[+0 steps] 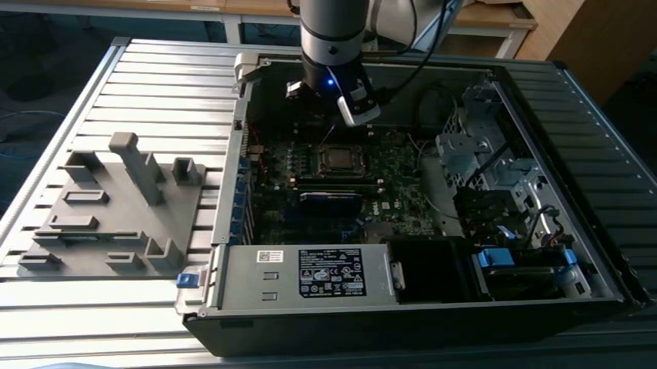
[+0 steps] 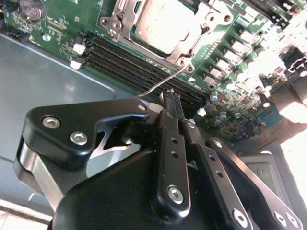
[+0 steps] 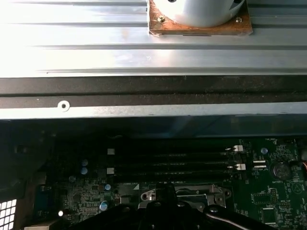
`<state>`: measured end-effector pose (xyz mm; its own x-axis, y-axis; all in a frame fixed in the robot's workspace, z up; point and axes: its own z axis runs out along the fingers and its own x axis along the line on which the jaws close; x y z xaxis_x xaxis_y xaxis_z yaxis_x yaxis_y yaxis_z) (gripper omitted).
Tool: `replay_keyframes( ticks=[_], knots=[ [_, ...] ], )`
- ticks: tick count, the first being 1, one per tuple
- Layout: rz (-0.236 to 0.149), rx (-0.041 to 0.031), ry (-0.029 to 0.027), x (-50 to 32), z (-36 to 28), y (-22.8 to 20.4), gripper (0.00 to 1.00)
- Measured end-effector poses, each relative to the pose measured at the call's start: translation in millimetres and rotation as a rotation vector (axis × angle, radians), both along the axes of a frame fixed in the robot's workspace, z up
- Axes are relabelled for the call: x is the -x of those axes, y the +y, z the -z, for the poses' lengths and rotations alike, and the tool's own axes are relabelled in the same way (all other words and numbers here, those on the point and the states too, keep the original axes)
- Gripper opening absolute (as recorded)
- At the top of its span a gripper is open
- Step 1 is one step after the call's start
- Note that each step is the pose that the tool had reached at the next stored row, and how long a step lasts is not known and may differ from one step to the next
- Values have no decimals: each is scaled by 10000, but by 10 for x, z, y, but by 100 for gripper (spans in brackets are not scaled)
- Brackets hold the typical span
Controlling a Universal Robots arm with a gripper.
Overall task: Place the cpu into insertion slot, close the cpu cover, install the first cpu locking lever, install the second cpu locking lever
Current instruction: 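Install the first cpu locking lever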
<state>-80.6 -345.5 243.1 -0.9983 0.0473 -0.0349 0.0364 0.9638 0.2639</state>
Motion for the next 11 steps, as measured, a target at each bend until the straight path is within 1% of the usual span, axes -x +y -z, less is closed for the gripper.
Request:
replay_keyframes(
  ticks=[6,11],
  knots=[
    [1,1,1,-49,18,27,11],
    [0,-1,0,-97,33,37,11]
  ],
)
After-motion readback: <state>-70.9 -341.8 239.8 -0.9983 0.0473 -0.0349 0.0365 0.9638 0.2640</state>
